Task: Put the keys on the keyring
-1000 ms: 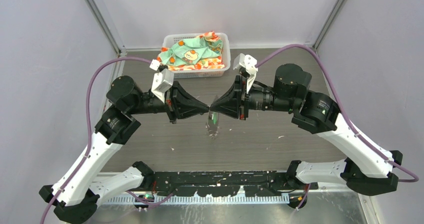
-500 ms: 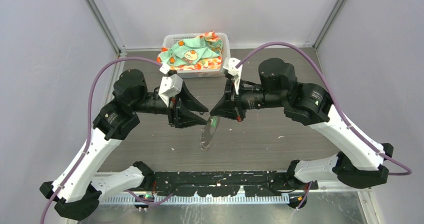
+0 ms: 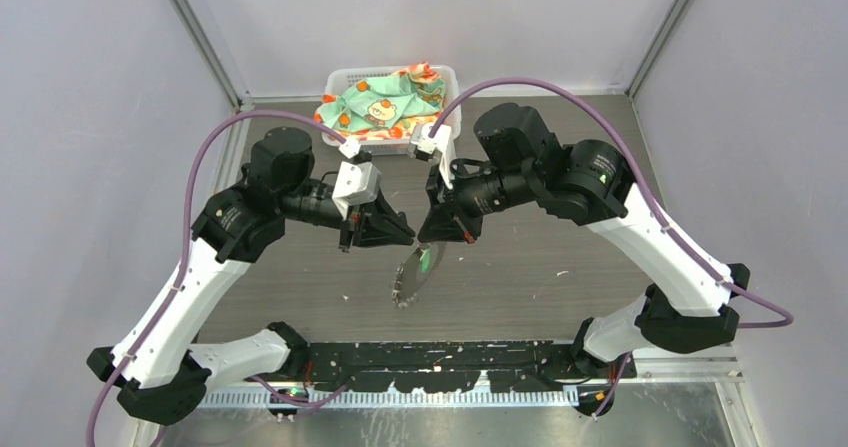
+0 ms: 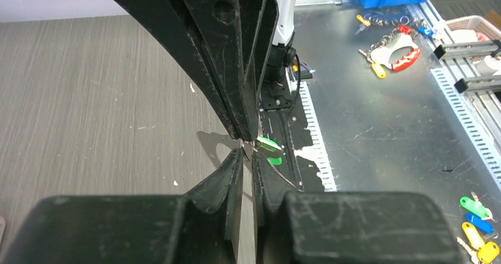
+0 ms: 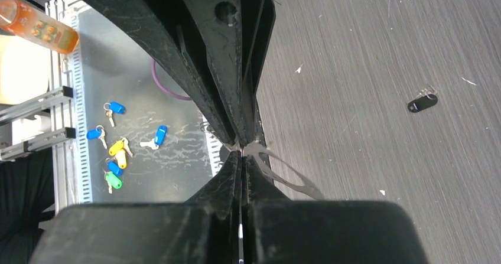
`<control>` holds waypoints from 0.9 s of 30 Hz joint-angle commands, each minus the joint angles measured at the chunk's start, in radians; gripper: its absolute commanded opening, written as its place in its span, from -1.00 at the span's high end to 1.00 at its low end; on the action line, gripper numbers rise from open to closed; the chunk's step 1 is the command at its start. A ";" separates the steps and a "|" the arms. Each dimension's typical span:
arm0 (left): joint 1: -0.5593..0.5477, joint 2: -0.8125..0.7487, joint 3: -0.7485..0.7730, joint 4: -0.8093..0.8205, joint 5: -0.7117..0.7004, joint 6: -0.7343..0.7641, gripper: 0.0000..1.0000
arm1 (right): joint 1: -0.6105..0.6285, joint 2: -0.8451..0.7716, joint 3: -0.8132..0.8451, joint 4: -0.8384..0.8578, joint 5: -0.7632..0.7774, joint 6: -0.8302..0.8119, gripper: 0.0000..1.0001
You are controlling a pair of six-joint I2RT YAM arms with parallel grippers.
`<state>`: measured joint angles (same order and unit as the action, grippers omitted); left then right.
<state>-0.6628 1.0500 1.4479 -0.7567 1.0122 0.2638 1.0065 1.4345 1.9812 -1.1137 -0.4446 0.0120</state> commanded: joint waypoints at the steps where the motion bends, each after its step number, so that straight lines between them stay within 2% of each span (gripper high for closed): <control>1: -0.002 -0.002 0.038 -0.087 0.046 0.074 0.75 | 0.003 0.024 0.097 -0.049 0.002 -0.032 0.98; 5: -0.003 0.020 0.062 -0.151 0.058 0.104 0.43 | 0.012 0.057 0.130 -0.073 0.006 -0.034 0.98; 9: -0.003 0.037 0.083 -0.180 0.063 0.122 0.40 | 0.023 0.078 0.152 -0.083 0.001 -0.035 0.98; 14: -0.004 0.047 0.085 -0.180 0.063 0.119 0.63 | 0.027 0.103 0.184 -0.107 0.001 -0.038 0.98; 17: -0.007 0.044 0.075 -0.167 0.074 0.110 0.70 | 0.032 0.114 0.199 -0.112 -0.002 -0.038 0.98; 21: -0.014 0.047 0.075 -0.169 0.069 0.115 0.99 | 0.037 0.126 0.210 -0.119 0.000 -0.040 0.98; 22: -0.014 0.047 0.077 -0.170 0.068 0.120 0.99 | 0.037 0.127 0.210 -0.117 0.003 -0.039 0.98; 25: -0.014 0.041 0.072 -0.163 0.060 0.113 0.99 | 0.037 0.115 0.200 -0.088 0.021 -0.024 0.85; 27: -0.014 0.025 0.046 -0.089 0.042 0.031 0.99 | 0.036 0.079 0.171 -0.034 0.050 -0.013 0.64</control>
<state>-0.6674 1.1023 1.4956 -0.9188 1.0397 0.3706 1.0454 1.5600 2.1487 -1.2591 -0.4469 -0.0170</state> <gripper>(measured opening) 0.011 0.100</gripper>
